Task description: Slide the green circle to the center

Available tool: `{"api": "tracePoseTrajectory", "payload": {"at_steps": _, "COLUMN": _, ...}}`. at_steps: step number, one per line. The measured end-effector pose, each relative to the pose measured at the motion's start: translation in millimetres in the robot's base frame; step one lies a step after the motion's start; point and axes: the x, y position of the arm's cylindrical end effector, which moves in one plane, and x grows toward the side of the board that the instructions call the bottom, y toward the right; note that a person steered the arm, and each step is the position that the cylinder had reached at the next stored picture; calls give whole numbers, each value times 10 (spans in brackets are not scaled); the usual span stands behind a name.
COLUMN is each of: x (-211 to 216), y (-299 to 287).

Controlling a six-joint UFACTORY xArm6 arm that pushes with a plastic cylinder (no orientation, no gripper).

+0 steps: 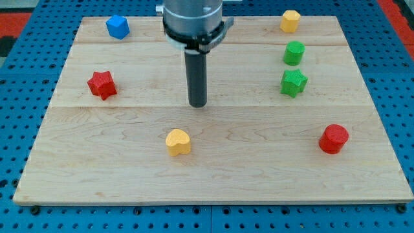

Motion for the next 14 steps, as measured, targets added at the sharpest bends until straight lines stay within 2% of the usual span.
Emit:
{"api": "tracePoseTrajectory", "payload": {"at_steps": 5, "x": -441, "y": -309}}
{"api": "tracePoseTrajectory", "payload": {"at_steps": 8, "x": -429, "y": -774}}
{"api": "tracePoseTrajectory", "payload": {"at_steps": 9, "x": -308, "y": -241}}
{"api": "tracePoseTrajectory", "payload": {"at_steps": 11, "x": -20, "y": 1817}}
{"api": "tracePoseTrajectory", "payload": {"at_steps": 12, "x": -398, "y": 2699}}
{"api": "tracePoseTrajectory", "payload": {"at_steps": 13, "x": -896, "y": 2773}}
{"api": "tracePoseTrajectory", "payload": {"at_steps": 14, "x": -1220, "y": 2872}}
